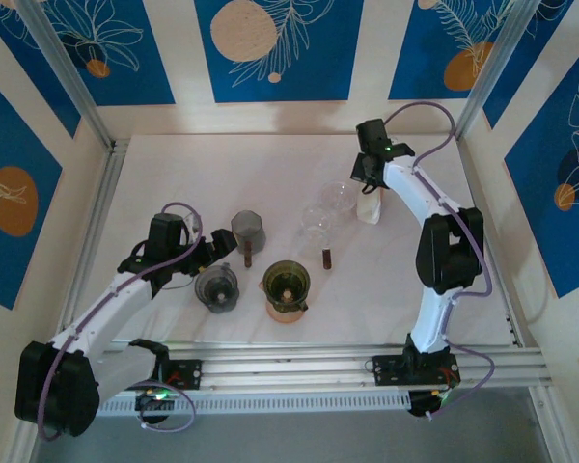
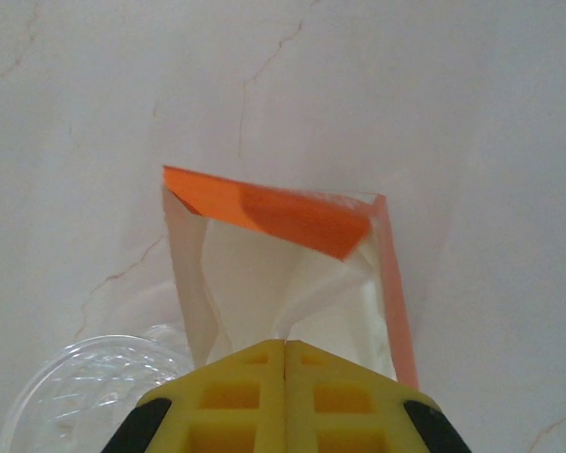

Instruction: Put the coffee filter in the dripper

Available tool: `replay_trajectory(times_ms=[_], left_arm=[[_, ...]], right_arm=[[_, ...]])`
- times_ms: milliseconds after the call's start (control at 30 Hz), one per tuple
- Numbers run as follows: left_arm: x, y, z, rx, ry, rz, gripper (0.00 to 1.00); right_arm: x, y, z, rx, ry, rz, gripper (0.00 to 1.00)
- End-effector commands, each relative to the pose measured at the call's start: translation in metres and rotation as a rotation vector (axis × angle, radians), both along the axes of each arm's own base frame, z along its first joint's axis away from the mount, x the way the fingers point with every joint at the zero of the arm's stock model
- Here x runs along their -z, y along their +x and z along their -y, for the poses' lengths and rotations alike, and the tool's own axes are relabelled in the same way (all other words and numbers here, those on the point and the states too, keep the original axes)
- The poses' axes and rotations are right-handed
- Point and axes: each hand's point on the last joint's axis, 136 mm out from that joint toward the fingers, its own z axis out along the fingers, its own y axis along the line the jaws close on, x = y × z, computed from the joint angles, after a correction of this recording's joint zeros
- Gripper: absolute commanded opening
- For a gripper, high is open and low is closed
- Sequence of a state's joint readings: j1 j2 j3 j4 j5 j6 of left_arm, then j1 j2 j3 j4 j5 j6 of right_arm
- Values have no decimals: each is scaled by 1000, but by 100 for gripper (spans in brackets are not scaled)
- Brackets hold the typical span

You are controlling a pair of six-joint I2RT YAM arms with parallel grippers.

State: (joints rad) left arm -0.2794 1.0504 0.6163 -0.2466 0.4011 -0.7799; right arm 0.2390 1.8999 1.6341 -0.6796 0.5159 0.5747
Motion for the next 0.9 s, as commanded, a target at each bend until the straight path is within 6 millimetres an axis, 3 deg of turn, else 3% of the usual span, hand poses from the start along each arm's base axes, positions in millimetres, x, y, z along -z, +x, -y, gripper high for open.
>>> replay_trajectory(times_ms=[0, 500, 867], left_arm=[[-7, -1, 7, 24, -24, 10, 100], [-4, 0, 8, 20, -33, 0, 100], [-3, 0, 8, 19, -35, -3, 100]], right_arm=[[18, -4, -5, -43, -6, -69, 0], [21, -6, -11, -153, -129, -87, 0], [-5, -9, -13, -162, -185, -8, 0]])
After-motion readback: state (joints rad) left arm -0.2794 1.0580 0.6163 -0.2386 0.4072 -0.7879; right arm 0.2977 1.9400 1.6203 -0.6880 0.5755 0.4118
